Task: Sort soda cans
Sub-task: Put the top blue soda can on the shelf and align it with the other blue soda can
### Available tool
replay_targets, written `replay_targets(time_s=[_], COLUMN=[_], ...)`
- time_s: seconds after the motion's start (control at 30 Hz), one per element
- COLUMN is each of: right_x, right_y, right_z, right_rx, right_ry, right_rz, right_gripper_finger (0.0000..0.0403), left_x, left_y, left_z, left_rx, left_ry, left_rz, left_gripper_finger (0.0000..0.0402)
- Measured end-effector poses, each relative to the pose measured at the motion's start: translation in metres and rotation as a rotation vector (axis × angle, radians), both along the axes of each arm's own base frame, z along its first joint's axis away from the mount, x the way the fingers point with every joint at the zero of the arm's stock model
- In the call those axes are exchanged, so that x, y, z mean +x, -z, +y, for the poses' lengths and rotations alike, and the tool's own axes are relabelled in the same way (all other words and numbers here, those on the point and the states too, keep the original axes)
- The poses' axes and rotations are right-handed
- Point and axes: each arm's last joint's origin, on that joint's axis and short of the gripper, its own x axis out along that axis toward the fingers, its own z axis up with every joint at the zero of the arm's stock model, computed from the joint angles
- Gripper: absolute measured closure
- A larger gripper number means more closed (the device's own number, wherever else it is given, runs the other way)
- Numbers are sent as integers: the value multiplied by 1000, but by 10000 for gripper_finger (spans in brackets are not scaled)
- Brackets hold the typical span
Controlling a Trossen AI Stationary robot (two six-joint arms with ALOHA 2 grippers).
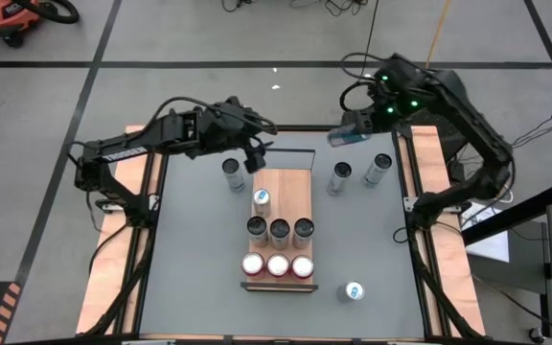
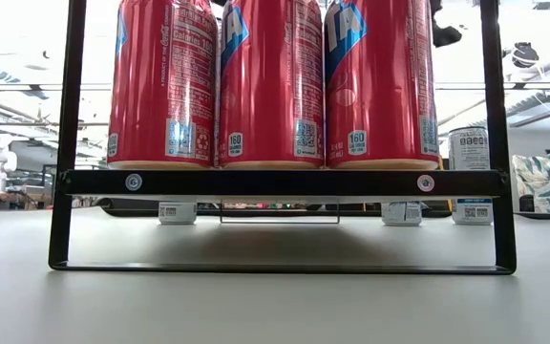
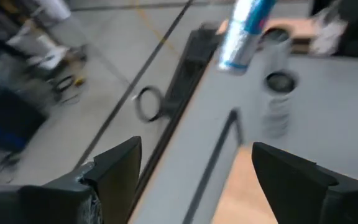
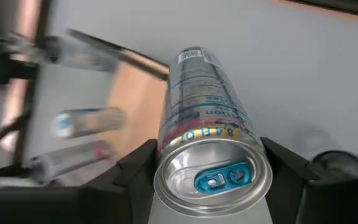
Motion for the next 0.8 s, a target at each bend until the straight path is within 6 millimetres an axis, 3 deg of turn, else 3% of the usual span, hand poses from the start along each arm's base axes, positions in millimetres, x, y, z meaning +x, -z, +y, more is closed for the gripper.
replay_targets(time_s=[0.33, 0.8], right_x=[-10, 18], right_y=[-36, -46], right_z=[47, 61], right_rx=[-26, -30], right_ry=[-131, -300], right_rz=[-290, -461], right_gripper_finger=[202, 202], left_x=[27, 55], left_y=[-6, 15], left_z=[-2, 3], left_rx=[-61, -120], left_ry=[236, 314], left_rz=[-201, -195], left_gripper_finger=[6, 10])
